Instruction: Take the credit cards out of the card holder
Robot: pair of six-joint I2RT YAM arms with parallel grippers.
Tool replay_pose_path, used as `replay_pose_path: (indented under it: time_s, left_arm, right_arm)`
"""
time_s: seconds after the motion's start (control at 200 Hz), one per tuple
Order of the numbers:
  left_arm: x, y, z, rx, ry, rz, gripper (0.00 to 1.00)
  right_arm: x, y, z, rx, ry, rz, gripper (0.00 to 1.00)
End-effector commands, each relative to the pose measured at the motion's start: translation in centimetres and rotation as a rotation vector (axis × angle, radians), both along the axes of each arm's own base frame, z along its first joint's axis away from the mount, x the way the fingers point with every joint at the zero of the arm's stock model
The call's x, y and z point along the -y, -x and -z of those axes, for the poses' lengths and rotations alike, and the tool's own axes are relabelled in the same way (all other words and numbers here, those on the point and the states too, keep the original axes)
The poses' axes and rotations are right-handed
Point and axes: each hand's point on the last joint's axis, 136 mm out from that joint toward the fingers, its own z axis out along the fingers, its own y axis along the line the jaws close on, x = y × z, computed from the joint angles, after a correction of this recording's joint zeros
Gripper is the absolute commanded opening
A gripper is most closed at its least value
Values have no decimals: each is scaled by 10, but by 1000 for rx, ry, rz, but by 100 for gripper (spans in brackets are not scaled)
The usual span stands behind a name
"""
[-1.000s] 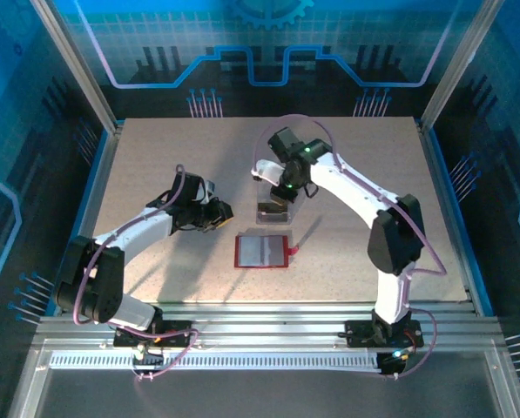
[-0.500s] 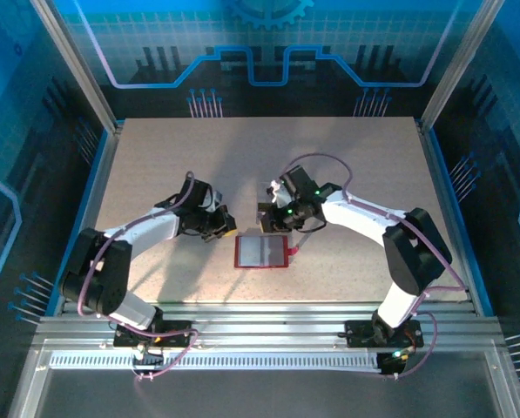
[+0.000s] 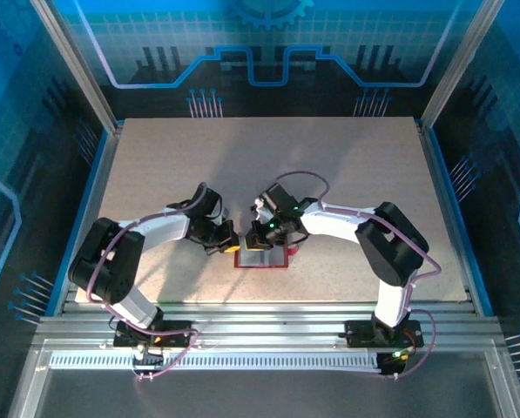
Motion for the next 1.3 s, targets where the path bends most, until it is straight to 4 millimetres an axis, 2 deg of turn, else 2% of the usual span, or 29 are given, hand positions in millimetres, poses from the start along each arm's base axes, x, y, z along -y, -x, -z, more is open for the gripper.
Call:
replay_pose_path:
  time_s: [0.0,0.26,0.49,0.785,0.955,1.131,1.296]
  left_arm:
    - [-3,15,11,-53,-22,28,0]
    - [-5,14,9,-45,-35,25,0]
    - [-9,18,18,-82,-76,28,0]
    - [-14,27,29,-125,-107,31,0]
    - [-14,28,31,-129,-108,35,0]
    - [-12,27,34,-133,-103,36,0]
    - [-12,27,36,-137,-101,35,0]
  right_arm:
    - [-9,4,4,-24,-9,-9,6]
    - [-12,5,18,-49,23,-22,6]
    - [-17,5,21,-57,22,-36,6]
    - [-12,10,36,-84,67,-44,7]
    - [-2,12,41,-90,138,-50,13]
    - [7,13,40,-85,197,-63,21]
    - [13,13,39,-83,238,-66,24]
